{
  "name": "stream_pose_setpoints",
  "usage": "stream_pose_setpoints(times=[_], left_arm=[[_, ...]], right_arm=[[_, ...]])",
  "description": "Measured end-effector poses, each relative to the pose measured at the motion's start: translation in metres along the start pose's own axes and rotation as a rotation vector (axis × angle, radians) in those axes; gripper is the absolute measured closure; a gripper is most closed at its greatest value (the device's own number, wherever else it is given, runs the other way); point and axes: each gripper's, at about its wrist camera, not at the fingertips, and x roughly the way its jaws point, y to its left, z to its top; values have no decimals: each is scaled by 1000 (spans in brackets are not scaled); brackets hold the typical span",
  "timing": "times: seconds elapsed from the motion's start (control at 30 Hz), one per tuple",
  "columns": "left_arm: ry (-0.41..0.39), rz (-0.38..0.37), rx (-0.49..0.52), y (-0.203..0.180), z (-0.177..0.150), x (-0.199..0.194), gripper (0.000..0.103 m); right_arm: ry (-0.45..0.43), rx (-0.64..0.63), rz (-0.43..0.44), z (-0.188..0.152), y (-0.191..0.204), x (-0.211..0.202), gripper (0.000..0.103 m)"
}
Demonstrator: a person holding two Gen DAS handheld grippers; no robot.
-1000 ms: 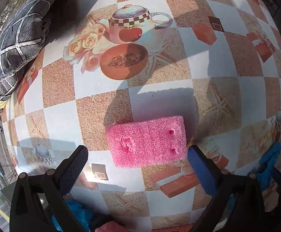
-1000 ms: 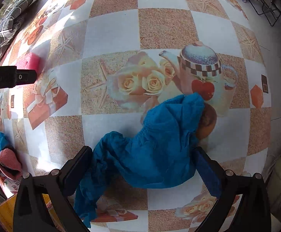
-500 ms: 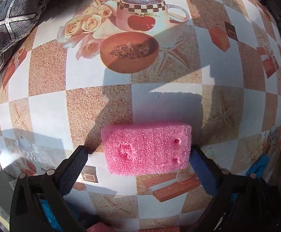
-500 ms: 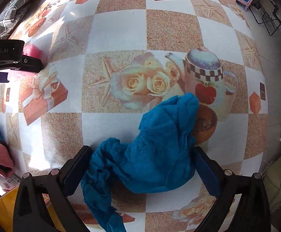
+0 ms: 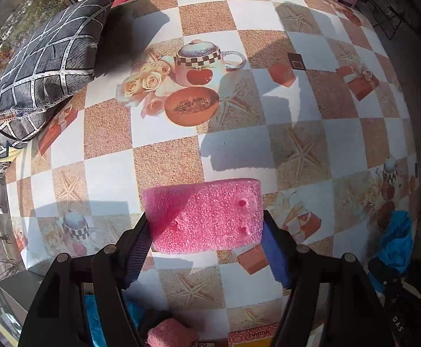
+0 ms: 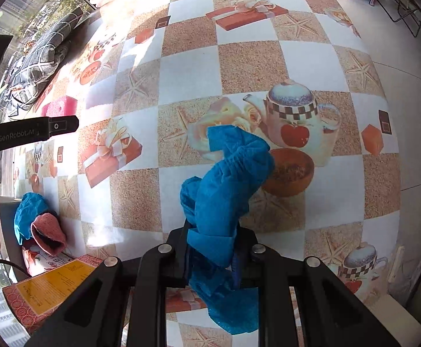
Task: Organize soft objects
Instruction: 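Lift the blue cloth and pink sponge and carry both over the white box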
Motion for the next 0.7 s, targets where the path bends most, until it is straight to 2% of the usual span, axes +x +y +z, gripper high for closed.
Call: stream_pose_setpoints(times=[0.2,0.3,0.4,0.43,0.6,0.7], left_arm=[[-81,0,-23,28,-41,-49,29],[-120,17,-7,42,-75,-70,29],[-146,13,-2,52,-111,-76,29],[-150,7,1,60,-124,-65,29],[-174,22,49,45,-163,-78,29],[-168,2,72,40,-188,-85,29]], right_arm=[[-32,3,13,-27,2,-33,82],[-57,11,23,-36,5,-42,82],[-70,20,31,-47,6,-55,82],[-74,21,30,-51,7,-59,82],[-85,24,28,-73,16,-77,82],[-89,21,24,-90,24,-89,82]])
